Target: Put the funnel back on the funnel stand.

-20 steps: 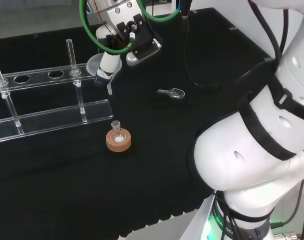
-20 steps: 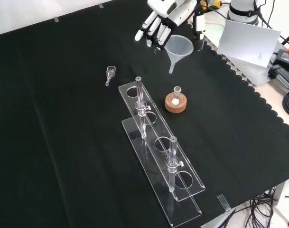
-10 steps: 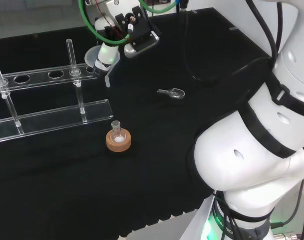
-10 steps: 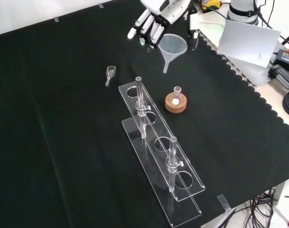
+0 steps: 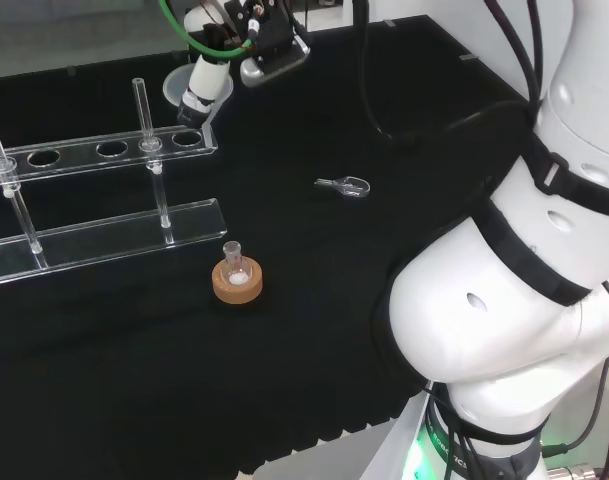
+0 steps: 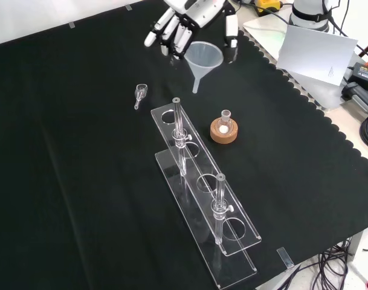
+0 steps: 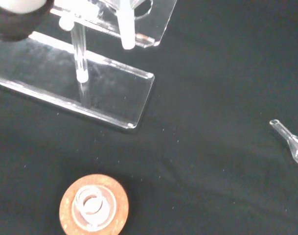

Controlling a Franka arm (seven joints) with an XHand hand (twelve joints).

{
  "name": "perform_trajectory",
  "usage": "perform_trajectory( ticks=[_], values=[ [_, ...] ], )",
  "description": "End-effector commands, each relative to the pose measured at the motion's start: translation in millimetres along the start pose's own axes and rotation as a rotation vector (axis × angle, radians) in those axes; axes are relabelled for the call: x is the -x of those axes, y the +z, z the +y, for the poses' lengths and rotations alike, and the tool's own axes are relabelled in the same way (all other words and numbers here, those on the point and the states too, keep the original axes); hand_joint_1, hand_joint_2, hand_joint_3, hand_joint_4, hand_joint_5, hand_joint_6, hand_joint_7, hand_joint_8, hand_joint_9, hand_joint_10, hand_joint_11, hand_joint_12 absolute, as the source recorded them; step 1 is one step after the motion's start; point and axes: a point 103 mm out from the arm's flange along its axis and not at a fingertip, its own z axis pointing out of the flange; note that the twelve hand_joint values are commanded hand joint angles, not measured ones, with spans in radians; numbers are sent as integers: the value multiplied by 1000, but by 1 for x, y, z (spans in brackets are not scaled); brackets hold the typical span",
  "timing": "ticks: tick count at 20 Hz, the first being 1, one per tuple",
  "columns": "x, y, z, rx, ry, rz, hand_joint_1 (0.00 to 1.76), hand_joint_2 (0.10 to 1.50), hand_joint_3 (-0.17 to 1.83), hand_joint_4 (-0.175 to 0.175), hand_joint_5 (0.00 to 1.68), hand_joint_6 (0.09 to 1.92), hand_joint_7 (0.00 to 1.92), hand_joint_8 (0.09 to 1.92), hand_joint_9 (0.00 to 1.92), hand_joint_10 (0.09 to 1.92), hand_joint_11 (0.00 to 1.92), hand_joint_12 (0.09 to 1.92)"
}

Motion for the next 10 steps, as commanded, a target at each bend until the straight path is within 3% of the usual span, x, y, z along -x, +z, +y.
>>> perform_trajectory(
  ticks=[1, 4, 10],
  values=[
    [12, -11, 23, -5, 19, -8, 754, 792, 81, -78, 596, 87, 874, 599, 288, 817, 0, 87],
    [15, -25, 51, -18, 4, 3, 756, 796, 84, -78, 598, 87, 877, 600, 293, 817, 0, 87],
    [8, -30, 74, -18, -6, 5, 759, 797, 86, -79, 601, 87, 883, 601, 299, 815, 0, 87]
  ],
)
